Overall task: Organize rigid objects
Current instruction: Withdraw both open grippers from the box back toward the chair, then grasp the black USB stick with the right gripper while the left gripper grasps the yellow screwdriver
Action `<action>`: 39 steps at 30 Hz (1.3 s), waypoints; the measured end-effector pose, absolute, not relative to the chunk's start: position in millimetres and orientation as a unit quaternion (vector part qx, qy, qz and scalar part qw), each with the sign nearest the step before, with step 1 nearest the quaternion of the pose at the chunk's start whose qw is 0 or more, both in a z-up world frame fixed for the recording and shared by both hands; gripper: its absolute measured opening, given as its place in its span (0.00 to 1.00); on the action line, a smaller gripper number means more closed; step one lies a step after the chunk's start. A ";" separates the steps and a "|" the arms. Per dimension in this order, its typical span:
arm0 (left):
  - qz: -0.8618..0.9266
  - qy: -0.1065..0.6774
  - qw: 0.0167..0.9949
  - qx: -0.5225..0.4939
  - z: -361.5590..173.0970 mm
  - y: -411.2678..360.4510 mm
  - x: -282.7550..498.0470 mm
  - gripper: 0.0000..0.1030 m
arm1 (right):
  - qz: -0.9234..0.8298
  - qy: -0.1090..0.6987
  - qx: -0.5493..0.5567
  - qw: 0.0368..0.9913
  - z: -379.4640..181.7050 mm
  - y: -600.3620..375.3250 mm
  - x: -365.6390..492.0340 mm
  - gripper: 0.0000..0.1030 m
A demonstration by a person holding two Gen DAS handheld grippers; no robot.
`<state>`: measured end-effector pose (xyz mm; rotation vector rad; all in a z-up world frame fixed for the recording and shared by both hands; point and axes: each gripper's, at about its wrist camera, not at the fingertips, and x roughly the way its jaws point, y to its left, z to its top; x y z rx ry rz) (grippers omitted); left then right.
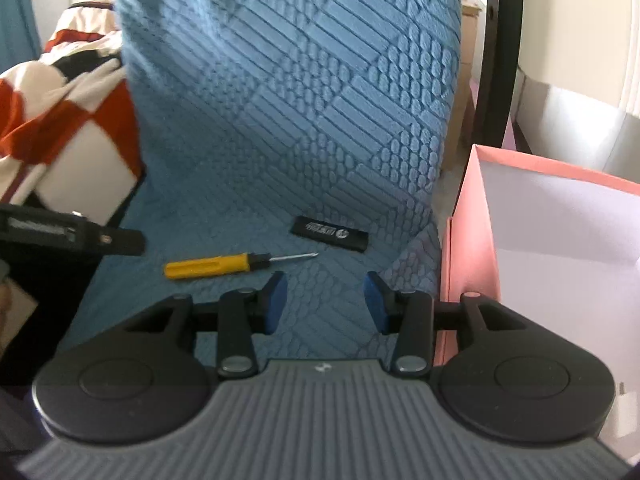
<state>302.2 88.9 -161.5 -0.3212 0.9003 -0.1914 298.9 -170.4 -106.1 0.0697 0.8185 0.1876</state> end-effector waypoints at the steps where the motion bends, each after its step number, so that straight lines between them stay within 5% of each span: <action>1: -0.087 0.434 0.884 -0.154 -161.9 92.5 307.8 0.58 | 0.088 0.399 0.036 0.912 -108.1 -170.9 305.1 0.44; 17: -0.143 0.493 0.858 -0.016 -204.2 50.8 355.4 0.57 | 0.137 0.439 -0.014 0.888 -150.0 -140.9 400.9 0.47; 19: -0.147 0.494 0.857 -0.004 -206.9 46.0 357.3 0.56 | 0.146 0.444 -0.025 0.884 -158.5 -137.0 411.9 0.55; 27: -0.149 0.497 0.855 0.017 -214.5 43.3 360.9 0.56 | 0.158 0.477 -0.055 0.863 -183.0 -130.5 442.7 0.56; 30: -0.157 0.490 0.858 0.019 -215.1 40.5 360.7 0.56 | 0.159 0.486 -0.051 0.858 -191.9 -130.0 446.5 0.67; 33: -0.164 0.485 0.858 0.028 -215.9 36.4 360.1 0.56 | 0.153 0.492 -0.031 0.856 -194.5 -133.2 448.2 0.66; 39: -0.157 0.492 0.855 0.045 -225.9 31.8 362.8 0.56 | 0.142 0.493 -0.036 0.858 -185.0 -140.0 445.4 0.42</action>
